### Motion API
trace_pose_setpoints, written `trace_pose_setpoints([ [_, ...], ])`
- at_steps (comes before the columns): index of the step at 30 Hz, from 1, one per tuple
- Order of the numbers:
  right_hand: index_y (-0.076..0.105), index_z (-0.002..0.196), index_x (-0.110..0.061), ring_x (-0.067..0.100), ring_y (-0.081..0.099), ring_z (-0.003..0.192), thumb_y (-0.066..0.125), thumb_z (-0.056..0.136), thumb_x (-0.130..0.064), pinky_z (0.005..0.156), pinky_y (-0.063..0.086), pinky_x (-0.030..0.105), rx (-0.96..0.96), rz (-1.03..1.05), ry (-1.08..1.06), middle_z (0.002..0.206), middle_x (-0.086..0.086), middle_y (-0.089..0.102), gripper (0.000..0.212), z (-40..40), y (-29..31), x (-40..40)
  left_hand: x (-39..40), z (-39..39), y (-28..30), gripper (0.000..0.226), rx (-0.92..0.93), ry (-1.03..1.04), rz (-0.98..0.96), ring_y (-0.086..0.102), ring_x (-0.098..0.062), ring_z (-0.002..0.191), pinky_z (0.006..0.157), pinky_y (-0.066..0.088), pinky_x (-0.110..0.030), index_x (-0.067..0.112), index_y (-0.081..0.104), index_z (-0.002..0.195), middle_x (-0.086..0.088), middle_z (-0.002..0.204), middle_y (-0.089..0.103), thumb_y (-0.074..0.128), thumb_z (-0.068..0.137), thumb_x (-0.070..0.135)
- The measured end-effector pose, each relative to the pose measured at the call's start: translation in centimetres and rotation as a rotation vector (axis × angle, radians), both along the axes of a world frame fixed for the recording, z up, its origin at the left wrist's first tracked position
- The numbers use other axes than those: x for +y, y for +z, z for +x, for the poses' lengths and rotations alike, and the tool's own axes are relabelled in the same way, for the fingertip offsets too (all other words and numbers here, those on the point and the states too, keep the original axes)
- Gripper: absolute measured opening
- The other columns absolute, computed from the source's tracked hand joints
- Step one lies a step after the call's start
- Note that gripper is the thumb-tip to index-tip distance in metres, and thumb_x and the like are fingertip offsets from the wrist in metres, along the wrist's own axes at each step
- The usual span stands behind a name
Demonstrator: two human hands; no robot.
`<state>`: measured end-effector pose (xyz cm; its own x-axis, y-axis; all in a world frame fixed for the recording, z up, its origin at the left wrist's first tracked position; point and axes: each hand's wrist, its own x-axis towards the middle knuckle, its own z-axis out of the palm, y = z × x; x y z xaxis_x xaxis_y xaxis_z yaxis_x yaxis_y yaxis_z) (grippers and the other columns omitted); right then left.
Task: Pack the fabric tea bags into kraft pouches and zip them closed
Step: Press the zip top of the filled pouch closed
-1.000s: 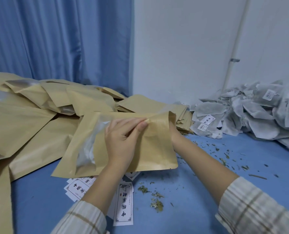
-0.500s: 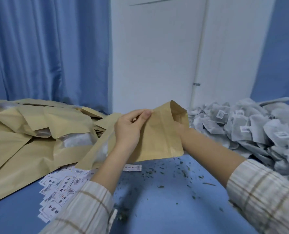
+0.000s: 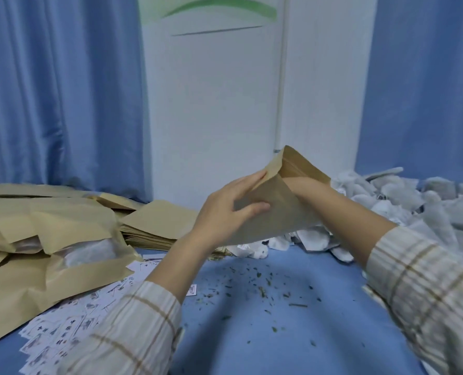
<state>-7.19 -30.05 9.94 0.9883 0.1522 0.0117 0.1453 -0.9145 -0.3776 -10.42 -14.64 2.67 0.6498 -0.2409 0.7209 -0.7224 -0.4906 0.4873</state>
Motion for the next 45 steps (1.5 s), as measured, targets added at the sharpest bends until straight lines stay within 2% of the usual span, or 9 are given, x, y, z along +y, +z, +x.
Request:
trace_pose_setpoints([
  [4,0.048,0.079,-0.015,0.012,0.04,0.071,0.052,0.091,-0.032,0.069,0.03,0.024,-0.039,-0.033,0.106,0.072,-0.004,0.034,0.021,-0.9,1.5,-0.6,-0.1,0.1,-0.2,0.029,0.138,-0.015,-0.218,0.054,0.018,0.096,0.07,0.039,0.001,0.067,0.055,0.1,0.043,0.096,0.059,0.064,0.084,0.045],
  [9,0.051,0.129,-0.019,0.02,0.045,0.12,0.051,0.094,-0.028,0.098,0.034,0.031,-0.107,-0.148,0.299,0.131,-0.004,0.048,0.037,-0.9,1.4,-1.2,0.4,0.2,-0.5,0.016,0.224,-0.055,-0.432,0.063,0.009,0.08,0.065,0.045,-0.008,0.052,0.068,0.079,0.027,0.085,0.069,0.067,0.084,0.037],
  [13,0.066,0.097,-0.02,0.021,0.055,0.096,0.051,0.09,-0.027,0.079,0.046,0.029,-0.201,-0.152,0.31,0.098,0.0,0.062,0.019,-0.7,1.0,-1.0,1.0,0.5,-1.0,0.006,0.318,-0.061,-0.539,0.065,-0.001,0.078,0.067,0.048,-0.016,0.031,0.072,0.078,0.015,0.083,0.072,0.068,0.083,0.033],
  [17,0.054,0.055,-0.016,0.016,0.049,0.06,0.04,0.092,-0.053,0.055,0.034,0.023,-0.37,-0.103,0.298,0.055,-0.005,0.051,0.054,-0.6,1.2,-1.4,1.9,0.6,-1.2,0.009,0.333,-0.057,-0.62,0.064,0.003,0.068,0.06,0.048,-0.011,0.023,0.071,0.08,0.015,0.075,0.072,0.065,0.087,0.025],
  [20,0.071,0.06,-0.025,-0.003,0.062,0.072,0.033,0.082,-0.071,0.077,0.045,0.018,-0.434,0.219,0.328,0.067,-0.014,0.069,0.064,-0.9,1.1,-3.1,3.0,1.0,-1.2,0.01,0.358,-0.023,-0.731,0.066,0.002,0.065,0.056,0.048,-0.011,0.023,0.07,0.079,0.014,0.074,0.072,0.065,0.087,0.025],
  [23,0.072,0.072,-0.016,0.012,0.059,0.097,0.043,0.065,-0.081,0.087,0.045,0.029,-0.493,0.383,0.38,0.091,-0.002,0.069,0.072,-0.5,0.7,-4.6,4.1,1.6,-1.2,0.007,0.414,-0.031,-0.858,0.068,-0.012,0.076,0.07,0.053,-0.026,0.019,0.071,0.083,0.005,0.083,0.074,0.066,0.085,0.024],
  [27,0.067,0.076,-0.028,-0.012,0.045,0.11,0.069,0.057,-0.067,0.083,0.032,0.011,-0.404,0.442,0.415,0.117,-0.023,0.052,0.044,0.5,-0.2,-5.8,4.3,2.0,-1.2,0.01,0.475,-0.073,-0.879,0.07,-0.016,0.076,0.069,0.054,-0.03,0.018,0.073,0.084,0.0,0.087,0.074,0.068,0.082,0.027],
  [39,0.063,0.1,-0.039,0.003,0.054,0.057,0.084,0.057,-0.041,0.056,0.042,0.012,-0.407,0.65,0.367,0.056,-0.011,0.053,0.048,2.9,-1.6,-6.1,4.2,3.2,-0.8,0.048,0.547,-0.2,-0.658,0.068,-0.017,0.095,0.077,0.053,-0.032,0.022,0.072,0.101,-0.001,0.107,0.071,0.078,0.062,0.05],
  [45,0.07,0.079,-0.013,0.008,0.068,0.065,0.079,0.066,-0.022,0.062,0.055,0.017,-0.332,1.065,0.319,0.07,-0.001,0.073,0.019,3.1,-2.0,-5.9,4.0,4.1,-0.7,0.042,0.504,-0.141,-0.912,0.069,-0.017,0.09,0.072,0.052,-0.029,0.016,0.073,0.095,-0.003,0.101,0.073,0.077,0.06,0.039],
])
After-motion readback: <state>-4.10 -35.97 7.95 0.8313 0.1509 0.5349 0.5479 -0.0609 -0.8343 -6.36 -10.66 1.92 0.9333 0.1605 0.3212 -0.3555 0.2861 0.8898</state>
